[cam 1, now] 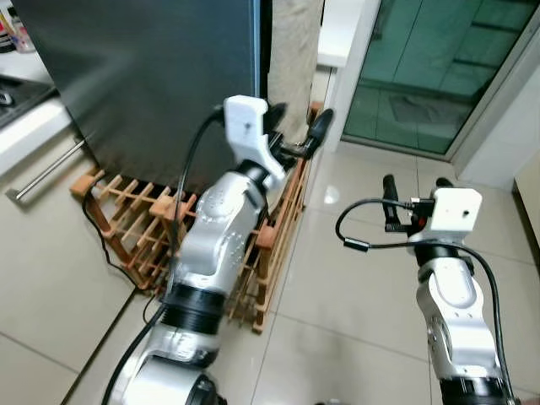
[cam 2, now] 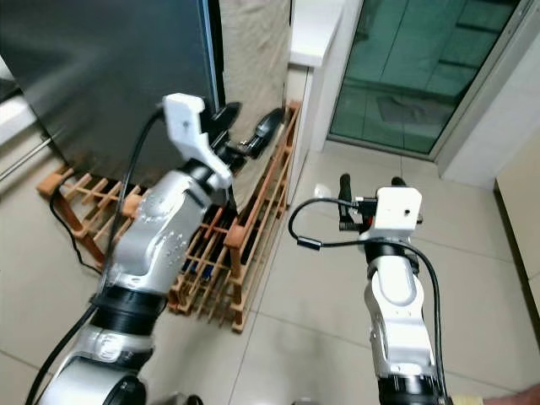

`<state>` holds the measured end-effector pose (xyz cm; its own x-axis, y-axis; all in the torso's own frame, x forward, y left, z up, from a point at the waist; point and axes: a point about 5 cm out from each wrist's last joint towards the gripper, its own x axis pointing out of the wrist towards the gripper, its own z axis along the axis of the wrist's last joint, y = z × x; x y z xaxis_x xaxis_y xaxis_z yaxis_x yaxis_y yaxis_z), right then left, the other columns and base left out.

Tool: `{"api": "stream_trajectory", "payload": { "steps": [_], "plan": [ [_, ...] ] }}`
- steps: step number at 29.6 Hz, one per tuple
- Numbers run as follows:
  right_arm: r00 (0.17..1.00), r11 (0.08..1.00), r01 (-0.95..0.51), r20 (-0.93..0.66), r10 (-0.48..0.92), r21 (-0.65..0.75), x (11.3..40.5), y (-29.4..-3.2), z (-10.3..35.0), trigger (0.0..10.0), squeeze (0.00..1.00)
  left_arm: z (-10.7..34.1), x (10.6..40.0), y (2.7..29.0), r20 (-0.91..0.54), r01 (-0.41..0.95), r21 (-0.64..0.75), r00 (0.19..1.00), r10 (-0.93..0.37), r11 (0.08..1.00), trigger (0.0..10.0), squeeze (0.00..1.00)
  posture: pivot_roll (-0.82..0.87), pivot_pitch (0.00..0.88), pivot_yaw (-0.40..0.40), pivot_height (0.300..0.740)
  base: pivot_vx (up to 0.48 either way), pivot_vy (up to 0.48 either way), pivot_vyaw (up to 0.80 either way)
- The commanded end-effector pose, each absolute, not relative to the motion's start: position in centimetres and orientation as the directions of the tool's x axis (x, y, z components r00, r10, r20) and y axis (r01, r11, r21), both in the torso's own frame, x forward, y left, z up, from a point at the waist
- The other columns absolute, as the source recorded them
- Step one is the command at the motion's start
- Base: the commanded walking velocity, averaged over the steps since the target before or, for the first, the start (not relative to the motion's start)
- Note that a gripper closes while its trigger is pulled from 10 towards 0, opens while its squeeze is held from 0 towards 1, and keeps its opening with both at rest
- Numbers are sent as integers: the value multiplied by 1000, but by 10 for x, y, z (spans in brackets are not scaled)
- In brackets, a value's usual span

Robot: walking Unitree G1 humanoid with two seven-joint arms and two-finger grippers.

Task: Restocking fridge

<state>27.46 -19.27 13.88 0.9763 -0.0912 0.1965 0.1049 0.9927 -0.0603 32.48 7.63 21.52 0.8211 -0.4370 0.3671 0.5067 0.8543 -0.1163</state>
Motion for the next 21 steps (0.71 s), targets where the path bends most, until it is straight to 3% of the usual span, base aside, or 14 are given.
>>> {"api": "stream_trajectory", "payload": {
  "steps": [1, 5, 8, 12, 18, 21],
  "plan": [
    [958, 987, 146, 258, -126, -63, 270, -198, 153, 10000, 0, 225, 319, 95, 423, 426, -64, 831, -362, 903, 10000, 0, -140, 0, 8, 740, 0, 0, 0],
    [927, 979, 165, 359, -113, -116, 246, -199, 168, 10000, 0, 212, 298, 158, 402, 94, -113, 915, -41, 989, 10000, 0, -99, 0, -11, 740, 0, 0, 0],
    [928, 971, 194, 346, -136, -139, 251, -200, 162, 10000, 0, 197, 298, 166, 317, -48, -116, 945, 83, 992, 10000, 0, -100, 0, -14, 740, 0, 0, 0],
    [906, 969, 245, 359, -222, -18, 268, -208, 166, 10000, 0, 200, 303, 149, 359, 51, -147, 933, 5, 988, 10000, 0, -94, 0, -13, 740, 0, 0, 0],
    [881, 975, 220, 433, -192, -14, 276, -201, 185, 10000, 0, 216, 297, 147, 436, 89, -164, 900, -9, 982, 10000, 0, -94, 0, -13, 740, 0, 0, 0],
    [822, 975, 204, 557, -123, -85, 277, -194, 219, 10000, 0, 246, 289, 142, 558, 133, -131, 829, -38, 982, 10000, 0, -97, 0, -14, 740, 326, 320, 0]
  ]
}}
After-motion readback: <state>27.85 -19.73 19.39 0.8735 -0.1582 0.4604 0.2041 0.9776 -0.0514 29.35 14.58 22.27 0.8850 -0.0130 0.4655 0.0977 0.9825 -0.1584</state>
